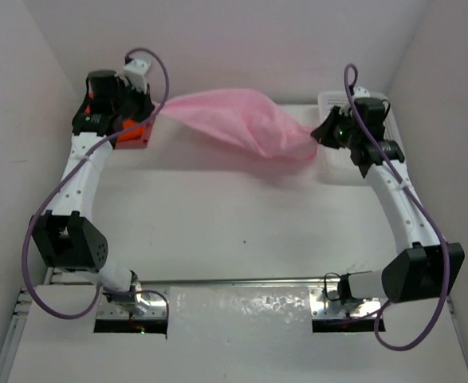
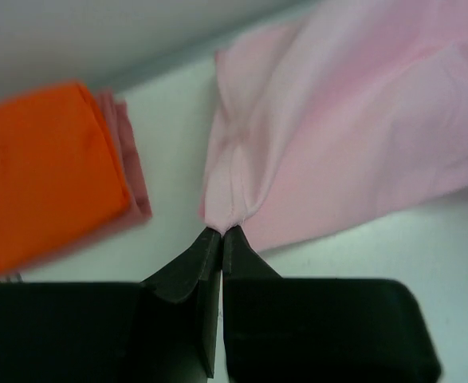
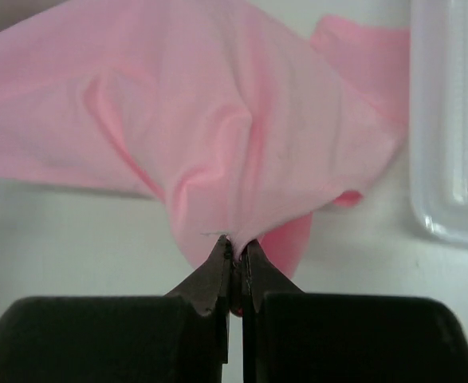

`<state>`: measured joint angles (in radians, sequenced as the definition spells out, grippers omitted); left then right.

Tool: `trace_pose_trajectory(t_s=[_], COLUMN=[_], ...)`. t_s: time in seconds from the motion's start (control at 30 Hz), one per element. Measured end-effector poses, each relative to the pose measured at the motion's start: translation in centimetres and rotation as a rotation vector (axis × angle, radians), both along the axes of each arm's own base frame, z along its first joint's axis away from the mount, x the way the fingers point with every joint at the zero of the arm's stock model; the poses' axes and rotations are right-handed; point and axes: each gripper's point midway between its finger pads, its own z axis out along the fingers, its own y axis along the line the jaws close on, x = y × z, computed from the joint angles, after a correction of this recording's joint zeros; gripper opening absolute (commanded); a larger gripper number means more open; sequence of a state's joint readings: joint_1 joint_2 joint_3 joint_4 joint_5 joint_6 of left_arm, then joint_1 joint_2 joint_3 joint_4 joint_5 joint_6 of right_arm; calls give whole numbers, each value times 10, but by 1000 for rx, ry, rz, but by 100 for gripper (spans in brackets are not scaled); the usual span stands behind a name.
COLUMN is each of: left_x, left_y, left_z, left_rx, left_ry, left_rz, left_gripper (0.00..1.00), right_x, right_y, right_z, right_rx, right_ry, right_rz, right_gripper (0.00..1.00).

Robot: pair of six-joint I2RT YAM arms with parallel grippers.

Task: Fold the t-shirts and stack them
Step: Flatten out the tshirt

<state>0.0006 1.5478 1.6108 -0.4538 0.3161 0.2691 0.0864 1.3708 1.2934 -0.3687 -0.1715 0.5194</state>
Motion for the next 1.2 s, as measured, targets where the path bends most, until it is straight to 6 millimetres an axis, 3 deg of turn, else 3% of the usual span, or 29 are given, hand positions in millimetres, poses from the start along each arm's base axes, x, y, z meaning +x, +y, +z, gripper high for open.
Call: trace_pose_trajectory(t_s=[0.07, 0.3, 0.37, 0.43, 0.5, 0.6, 0.67, 0.77, 0.87, 0.93, 0.97, 1.03, 1.1, 1.2], left_x=[-19, -126, -156, -172, -174, -167, -166, -165, -168, -159, -151, -120, -98, -96], left_y=[4, 29, 36, 38, 38, 36, 36, 35, 40, 48, 54, 65, 71, 62], left_z=[-47, -227, -264, -284, -291, -294, -294, -294, -279, -246, -221, -148, -67, 33], left_rx=[35, 182, 219, 226, 223, 214, 216, 218, 199, 167, 146, 123, 120, 123], left_ry=[114, 559, 667, 732, 751, 734, 729, 723, 716, 664, 622, 463, 277, 51], left_rz=[3, 27, 29, 25, 20, 8, 1, -6, -2, 20, 34, 57, 66, 29], left_gripper=[0, 0, 0, 0, 0, 0, 0, 0, 0, 0, 0, 0, 0, 0], right_x=[-22, -94, -105, -102, -90, -51, -36, -36, -49, -65, -72, -79, -92, -120], right_y=[-4, -12, -12, -12, -10, -7, -8, -12, -17, -23, -26, -31, -34, -37], right_z=[-32, -145, -167, -179, -186, -194, -199, -203, -190, -161, -135, -71, 6, 100], right_rx=[-14, -37, -36, -29, -27, -23, -31, -57, -79, -100, -112, -128, -135, -137], right_ry=[80, 381, 462, 508, 544, 572, 571, 578, 543, 480, 416, 227, 7, -257], right_rz=[-6, -19, -27, -37, -42, -49, -57, -70, -72, -75, -75, -72, -70, -72], right_gripper=[0, 0, 0, 0, 0, 0, 0, 0, 0, 0, 0, 0, 0, 0])
